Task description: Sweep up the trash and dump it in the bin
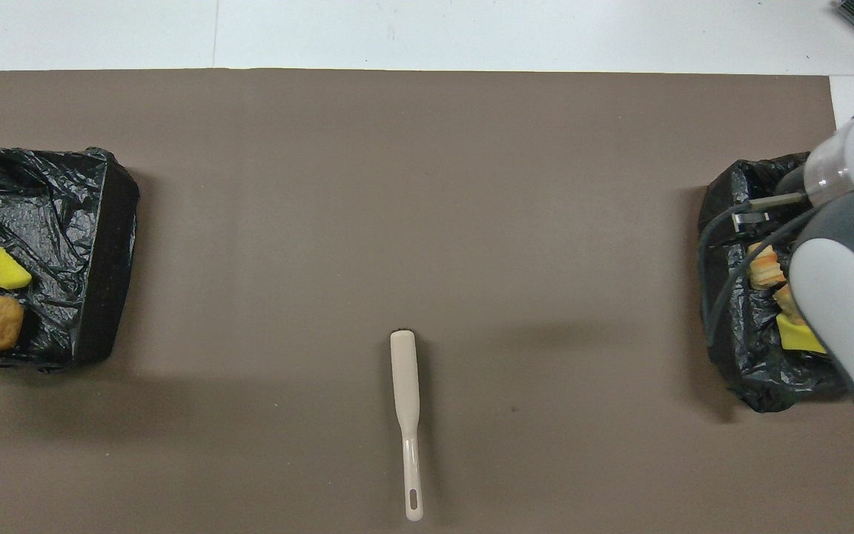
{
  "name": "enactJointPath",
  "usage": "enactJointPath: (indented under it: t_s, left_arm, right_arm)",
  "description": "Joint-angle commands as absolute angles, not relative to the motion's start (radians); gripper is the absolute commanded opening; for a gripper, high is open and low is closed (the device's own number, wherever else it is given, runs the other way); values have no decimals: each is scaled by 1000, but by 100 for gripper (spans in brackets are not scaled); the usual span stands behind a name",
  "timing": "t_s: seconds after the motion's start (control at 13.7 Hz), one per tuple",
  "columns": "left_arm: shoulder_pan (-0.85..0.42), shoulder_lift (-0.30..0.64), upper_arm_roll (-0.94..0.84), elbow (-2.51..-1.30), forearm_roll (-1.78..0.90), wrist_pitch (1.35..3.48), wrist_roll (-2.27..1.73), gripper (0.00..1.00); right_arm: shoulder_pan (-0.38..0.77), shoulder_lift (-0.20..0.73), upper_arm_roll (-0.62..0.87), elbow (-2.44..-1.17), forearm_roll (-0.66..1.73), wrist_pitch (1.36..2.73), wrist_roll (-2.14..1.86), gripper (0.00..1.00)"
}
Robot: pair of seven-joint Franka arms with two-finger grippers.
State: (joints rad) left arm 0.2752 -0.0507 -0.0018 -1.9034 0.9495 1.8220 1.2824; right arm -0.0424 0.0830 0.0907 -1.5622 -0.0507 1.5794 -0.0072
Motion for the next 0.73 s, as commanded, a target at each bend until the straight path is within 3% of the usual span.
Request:
enactJointPath:
  t_s: [0.0,0.66]
  left_arm:
    - [223,-81,9,-1922,1032,1747,1243,0]
    - [210,-77,5,-1841,1086,1707,1253,0]
  right_arm:
    - [-101,31,97,-1577,8,1525,-3,100]
    - [-114,8,95,-1588,-8,1534,9,100]
